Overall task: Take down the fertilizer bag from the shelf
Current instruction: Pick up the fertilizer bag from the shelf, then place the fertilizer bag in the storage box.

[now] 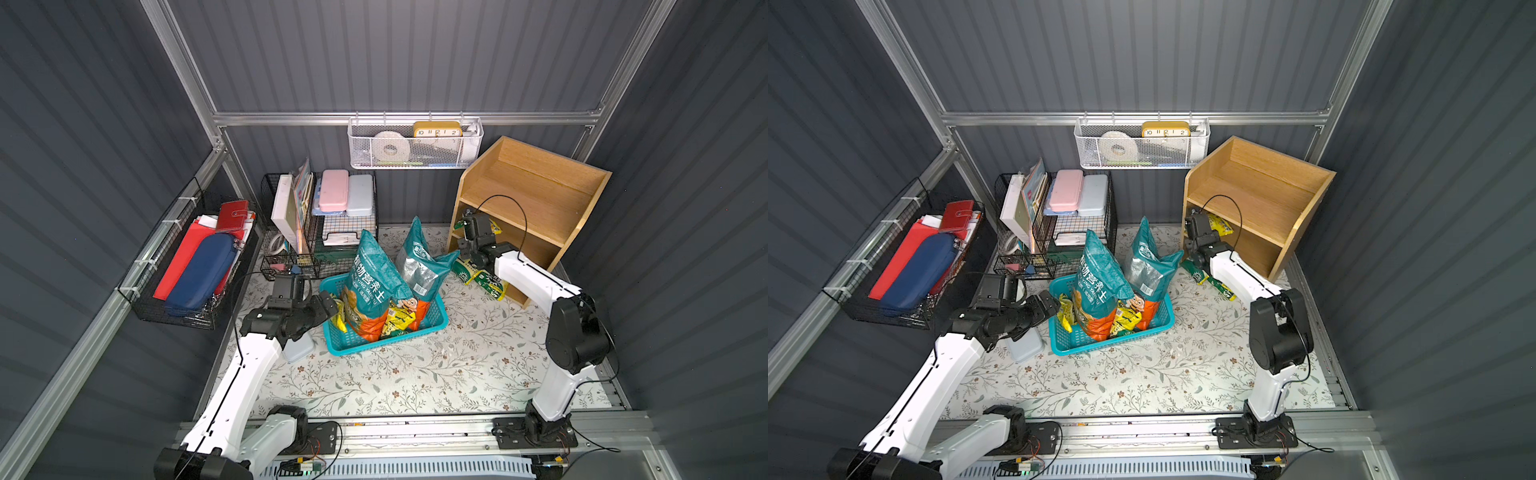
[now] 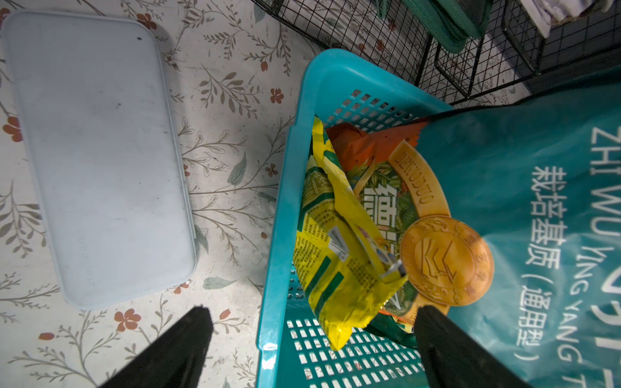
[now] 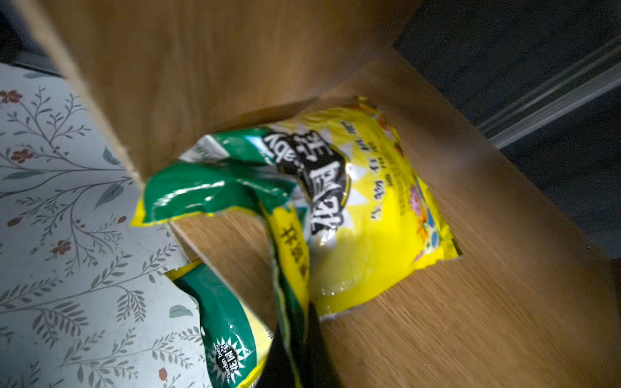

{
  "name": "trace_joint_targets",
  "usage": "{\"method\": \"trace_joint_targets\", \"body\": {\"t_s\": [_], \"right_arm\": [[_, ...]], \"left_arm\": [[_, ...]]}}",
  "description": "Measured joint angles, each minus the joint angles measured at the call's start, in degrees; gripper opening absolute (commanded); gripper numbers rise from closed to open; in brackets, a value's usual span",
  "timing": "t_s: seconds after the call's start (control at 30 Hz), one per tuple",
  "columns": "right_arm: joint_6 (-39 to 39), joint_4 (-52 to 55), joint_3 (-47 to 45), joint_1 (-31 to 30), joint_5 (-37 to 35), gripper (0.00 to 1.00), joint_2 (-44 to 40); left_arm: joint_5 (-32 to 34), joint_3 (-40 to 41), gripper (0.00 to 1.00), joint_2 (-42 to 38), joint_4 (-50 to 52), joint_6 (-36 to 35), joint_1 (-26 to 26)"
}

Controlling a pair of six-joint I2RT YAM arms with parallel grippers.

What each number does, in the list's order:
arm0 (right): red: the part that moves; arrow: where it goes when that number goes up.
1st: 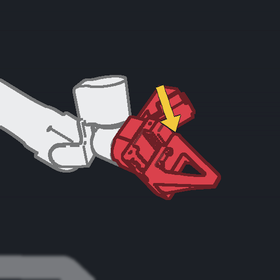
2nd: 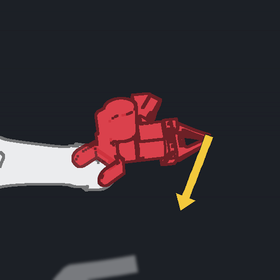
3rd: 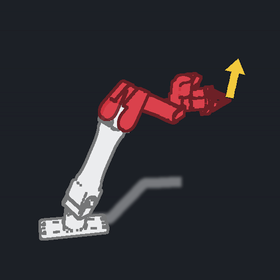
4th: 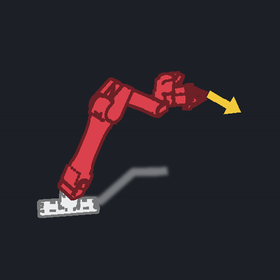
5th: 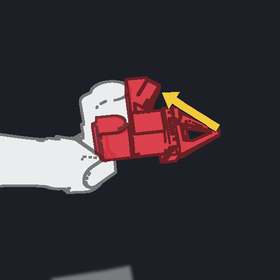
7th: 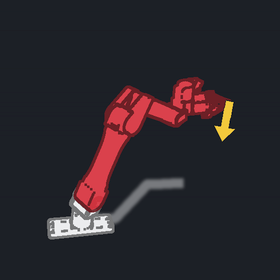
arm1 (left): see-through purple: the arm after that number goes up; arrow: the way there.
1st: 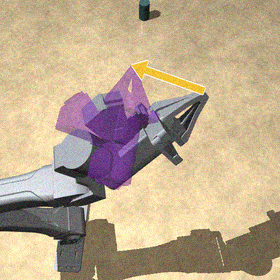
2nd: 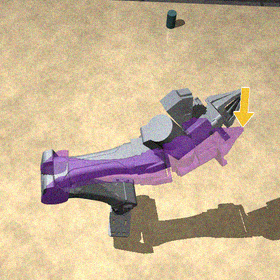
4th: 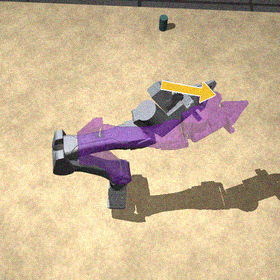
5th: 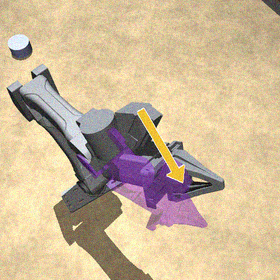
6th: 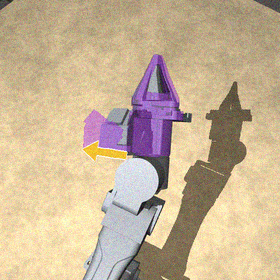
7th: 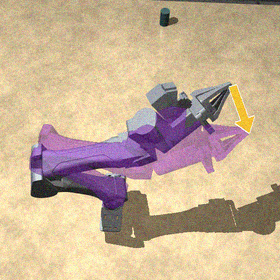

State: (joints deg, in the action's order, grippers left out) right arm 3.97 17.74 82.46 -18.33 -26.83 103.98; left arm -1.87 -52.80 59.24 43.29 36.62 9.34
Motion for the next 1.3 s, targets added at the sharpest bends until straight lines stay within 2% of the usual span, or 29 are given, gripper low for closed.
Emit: {"method": "trace_joint_targets", "body": {"t_s": [0.13, 0.33, 0.67, 0.87, 1.03, 1.2, 1.3], "right_arm": [[-0.8, 0.4, -3.8, 0.4, 0.9, 0.0, -4.4], [-3.0, 4.0, -9.2, 0.7, 5.0, 0.0, -17.4], [-9.6, 13.2, -8.9, 0.6, 15.5, 0.0, -33.6], [-14.5, 16.7, -6.3, -0.6, 24.8, 0.0, -40.7], [-19.0, 17.2, -3.5, -6.5, 30.3, 0.0, -41.7], [-23.5, 17.0, -3.1, -20.2, 30.8, 0.0, -38.2], [-26.6, 16.5, -3.2, -26.3, 31.1, 0.0, -34.1]], "left_arm": [[0.0, 0.0, 0.99, 0.5, 0.0, 0.0, 0.0], [-0.1, 0.0, 0.99, 0.6, -0.5, 0.0, 0.0], [-0.9, 0.0, 0.99, 0.6, -1.3, 0.0, 0.0], [-1.0, 0.0, 0.99, 0.2, -1.3, 0.1, 0.0], [-1.0, 0.0, 0.99, 0.2, -1.3, 0.2, 0.0], [-1.0, 0.0, 0.99, 0.2, -1.4, 0.3, 0.0], [-0.9, 0.0, 0.99, 0.1, -1.4, 0.3, 0.0]]}}
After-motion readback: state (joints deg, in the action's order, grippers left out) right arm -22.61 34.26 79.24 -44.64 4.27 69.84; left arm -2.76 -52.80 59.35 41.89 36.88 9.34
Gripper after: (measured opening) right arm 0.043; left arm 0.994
